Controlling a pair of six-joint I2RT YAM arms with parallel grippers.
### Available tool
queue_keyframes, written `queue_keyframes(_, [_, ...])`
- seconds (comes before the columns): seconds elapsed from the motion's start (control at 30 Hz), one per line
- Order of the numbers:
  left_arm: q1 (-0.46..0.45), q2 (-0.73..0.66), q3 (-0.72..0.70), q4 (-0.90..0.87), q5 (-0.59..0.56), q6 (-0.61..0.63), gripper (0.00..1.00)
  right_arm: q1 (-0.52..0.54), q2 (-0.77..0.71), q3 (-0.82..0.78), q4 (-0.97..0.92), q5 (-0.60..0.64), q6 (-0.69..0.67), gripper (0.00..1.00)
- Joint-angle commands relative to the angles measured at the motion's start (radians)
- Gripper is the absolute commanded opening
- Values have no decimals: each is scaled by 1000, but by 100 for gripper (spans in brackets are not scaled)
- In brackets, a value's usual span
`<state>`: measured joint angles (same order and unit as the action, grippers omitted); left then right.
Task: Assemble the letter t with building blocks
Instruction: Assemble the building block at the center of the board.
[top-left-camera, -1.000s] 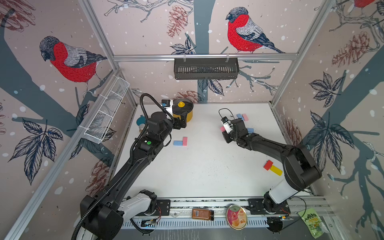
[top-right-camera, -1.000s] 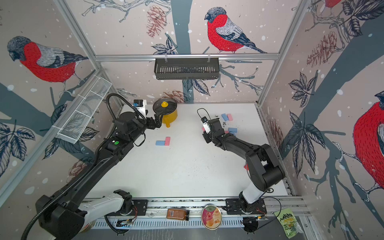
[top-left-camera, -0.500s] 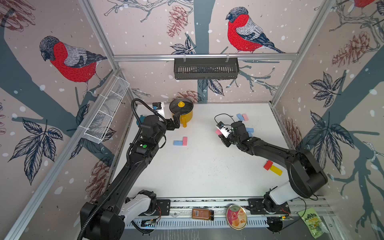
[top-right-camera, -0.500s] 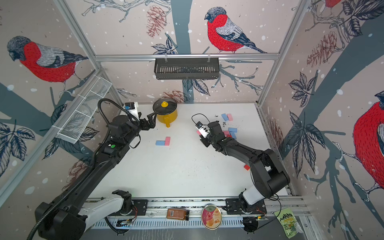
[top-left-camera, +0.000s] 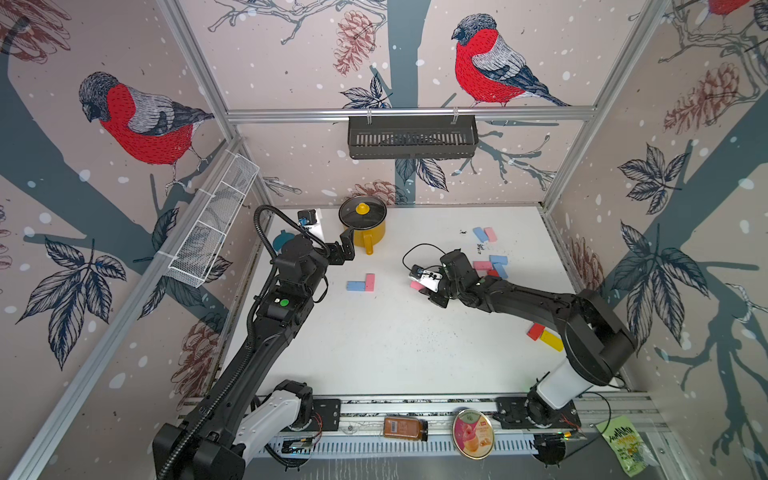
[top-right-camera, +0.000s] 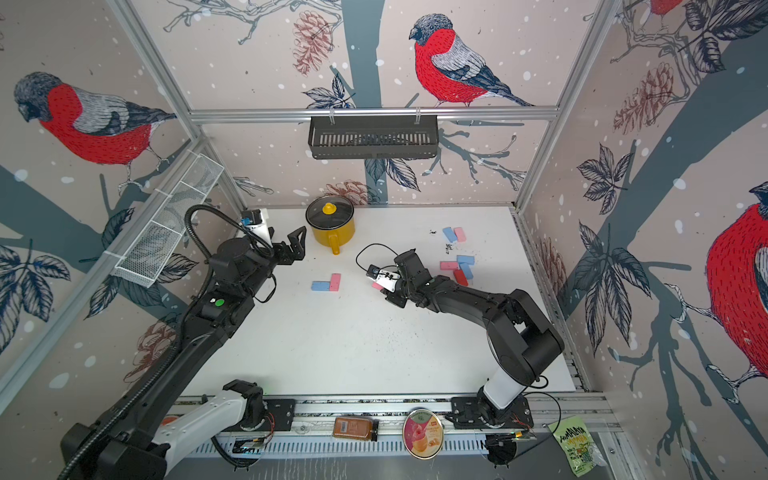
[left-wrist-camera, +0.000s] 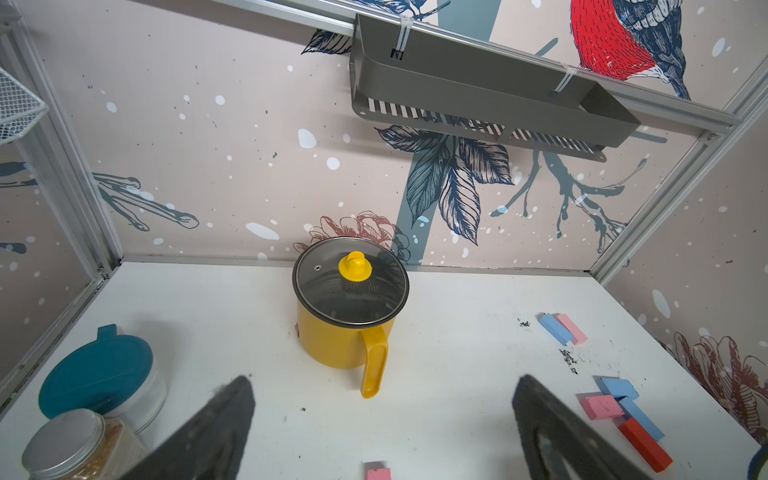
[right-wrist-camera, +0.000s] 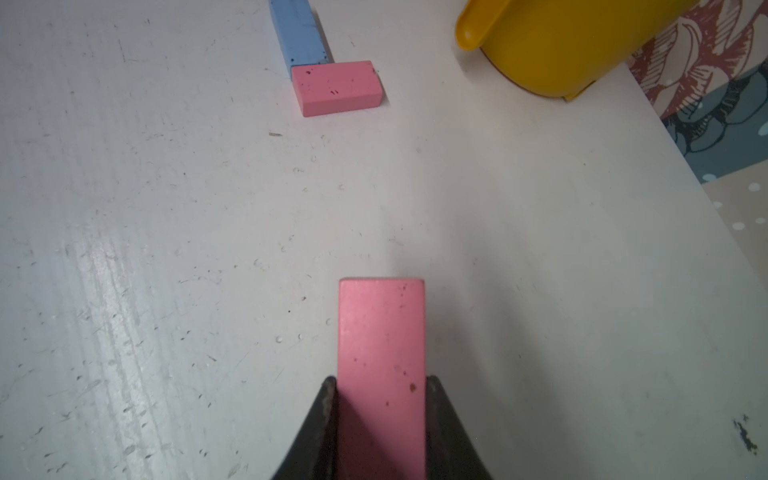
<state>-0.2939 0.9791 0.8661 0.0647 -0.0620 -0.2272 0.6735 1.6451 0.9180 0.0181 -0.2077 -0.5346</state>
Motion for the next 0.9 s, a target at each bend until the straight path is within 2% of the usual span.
queue_keyframes(0.0, [0, -8, 1, 33, -24, 15, 97, 19, 30, 33, -28, -13, -59, 3])
queue_keyframes(0.43, [-1, -13, -2, 30, -36, 28, 97, 48, 205, 200, -157, -74, -194, 4])
queue_keyframes(0.87, [0, 4, 8, 17, -34, 36, 97, 67, 379, 414, -255, -144, -218, 7])
